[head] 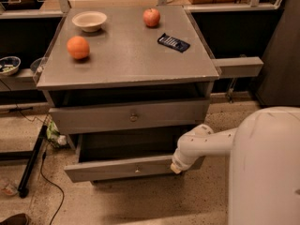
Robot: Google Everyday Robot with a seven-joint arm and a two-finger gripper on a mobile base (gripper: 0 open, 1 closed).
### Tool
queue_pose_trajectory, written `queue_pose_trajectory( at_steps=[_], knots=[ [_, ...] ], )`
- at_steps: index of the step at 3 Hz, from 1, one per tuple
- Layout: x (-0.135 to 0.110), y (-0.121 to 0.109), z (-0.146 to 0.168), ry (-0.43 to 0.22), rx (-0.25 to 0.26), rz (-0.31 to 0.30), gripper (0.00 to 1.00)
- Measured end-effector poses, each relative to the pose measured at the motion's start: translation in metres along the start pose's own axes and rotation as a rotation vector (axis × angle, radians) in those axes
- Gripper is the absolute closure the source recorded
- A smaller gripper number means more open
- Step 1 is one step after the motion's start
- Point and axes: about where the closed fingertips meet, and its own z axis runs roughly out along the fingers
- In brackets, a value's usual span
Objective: Close middle drawer
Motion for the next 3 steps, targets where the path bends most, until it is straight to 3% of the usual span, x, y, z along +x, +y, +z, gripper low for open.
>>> queue_pose_trajectory(
  at_steps=[3],
  knots=[
    [-0.0137, -0.0048, -0.0027, -0.026, 0.006, -0.008, 1.0]
  ],
)
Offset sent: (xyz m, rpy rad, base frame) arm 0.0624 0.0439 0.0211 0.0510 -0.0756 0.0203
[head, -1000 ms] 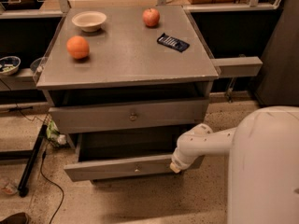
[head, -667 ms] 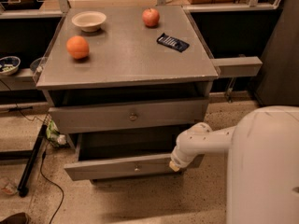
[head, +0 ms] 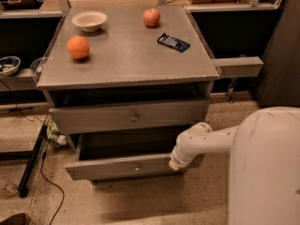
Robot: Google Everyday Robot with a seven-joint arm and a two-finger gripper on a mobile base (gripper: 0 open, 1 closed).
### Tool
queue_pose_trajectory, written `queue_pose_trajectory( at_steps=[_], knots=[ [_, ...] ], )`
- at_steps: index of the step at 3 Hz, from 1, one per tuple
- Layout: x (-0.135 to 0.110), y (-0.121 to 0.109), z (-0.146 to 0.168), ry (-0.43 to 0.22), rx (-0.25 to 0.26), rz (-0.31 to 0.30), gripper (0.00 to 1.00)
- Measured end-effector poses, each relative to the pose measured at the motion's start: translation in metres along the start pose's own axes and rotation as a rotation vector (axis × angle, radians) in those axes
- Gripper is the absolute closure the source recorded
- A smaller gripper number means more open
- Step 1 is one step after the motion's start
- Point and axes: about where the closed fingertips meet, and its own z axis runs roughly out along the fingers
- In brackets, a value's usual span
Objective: Close middle drawer
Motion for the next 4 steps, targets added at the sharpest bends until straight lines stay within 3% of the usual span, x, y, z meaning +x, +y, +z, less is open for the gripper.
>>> queue_pose_trajectory(
  at_steps=[1, 2, 3, 4],
  knots=[
    [0.0, 0.0, 0.0, -0.001, 0.0, 0.0, 1.0],
    [-0.021, -0.003, -0.002, -0.034, 0.019, -0.012, 1.0],
    [-0.021, -0.002, -0.003, -0.037, 0.021, -0.014, 1.0],
    [-0.045, -0.007, -0.007, -0.071, 0.037, -0.028, 0.96]
  ],
)
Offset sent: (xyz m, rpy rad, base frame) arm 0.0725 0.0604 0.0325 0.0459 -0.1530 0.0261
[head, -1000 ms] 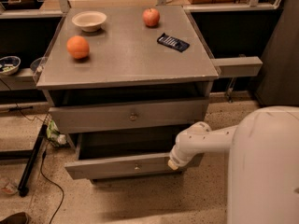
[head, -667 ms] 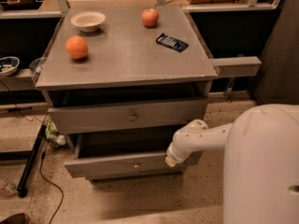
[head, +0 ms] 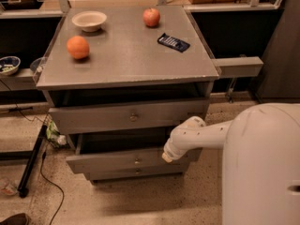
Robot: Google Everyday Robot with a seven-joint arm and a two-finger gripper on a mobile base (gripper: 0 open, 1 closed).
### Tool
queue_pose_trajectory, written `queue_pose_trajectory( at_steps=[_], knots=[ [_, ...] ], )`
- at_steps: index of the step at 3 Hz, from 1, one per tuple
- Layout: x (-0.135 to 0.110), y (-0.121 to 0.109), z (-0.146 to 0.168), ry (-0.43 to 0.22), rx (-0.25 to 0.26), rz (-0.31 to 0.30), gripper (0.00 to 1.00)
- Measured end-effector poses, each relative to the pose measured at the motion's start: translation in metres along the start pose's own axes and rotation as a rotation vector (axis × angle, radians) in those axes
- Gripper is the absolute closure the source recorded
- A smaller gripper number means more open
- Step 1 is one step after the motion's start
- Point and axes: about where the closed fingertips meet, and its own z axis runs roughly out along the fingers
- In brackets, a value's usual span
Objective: Close middle drawer
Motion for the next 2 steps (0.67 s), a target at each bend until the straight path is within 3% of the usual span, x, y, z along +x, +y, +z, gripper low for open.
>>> queue_pose_trajectory(
  at_steps=[2],
  knots=[
    [-0.0062, -0.0011, -0.0005, -0.008, 0.002, -0.003, 0.5]
  ],
)
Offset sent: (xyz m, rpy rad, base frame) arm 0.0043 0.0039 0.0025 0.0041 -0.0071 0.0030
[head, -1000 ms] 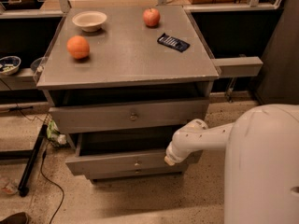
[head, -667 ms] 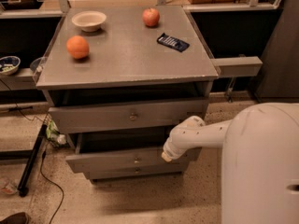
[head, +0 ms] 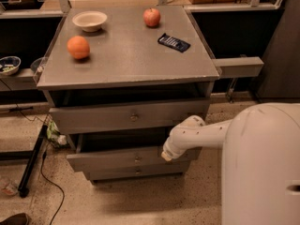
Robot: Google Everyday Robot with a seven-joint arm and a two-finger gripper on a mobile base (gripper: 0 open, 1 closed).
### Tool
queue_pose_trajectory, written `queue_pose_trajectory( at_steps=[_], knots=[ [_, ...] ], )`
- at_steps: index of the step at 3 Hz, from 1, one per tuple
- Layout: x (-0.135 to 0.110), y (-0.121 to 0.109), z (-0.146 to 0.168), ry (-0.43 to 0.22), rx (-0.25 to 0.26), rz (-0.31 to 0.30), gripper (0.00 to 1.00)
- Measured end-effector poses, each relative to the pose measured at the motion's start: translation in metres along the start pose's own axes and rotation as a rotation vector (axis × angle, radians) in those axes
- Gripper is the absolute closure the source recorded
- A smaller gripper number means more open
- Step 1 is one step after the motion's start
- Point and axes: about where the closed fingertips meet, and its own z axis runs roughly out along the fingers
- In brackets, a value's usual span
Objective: Close middle drawer
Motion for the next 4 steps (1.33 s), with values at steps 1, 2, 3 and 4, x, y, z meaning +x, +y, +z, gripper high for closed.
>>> queue_pose_trajectory(
  at_steps=[1, 2, 3, 4],
  knots=[
    [0.0, 0.0, 0.0, 0.0, 0.0, 0.0, 0.26],
    [0.0, 0.0, 0.0, 0.0, 0.0, 0.0, 0.04],
    [0.0, 0.0001, 0.0001, 0.0, 0.0, 0.0, 0.0],
    [0.0, 0.0001, 0.0001, 0.0, 0.0, 0.0, 0.0]
  ],
)
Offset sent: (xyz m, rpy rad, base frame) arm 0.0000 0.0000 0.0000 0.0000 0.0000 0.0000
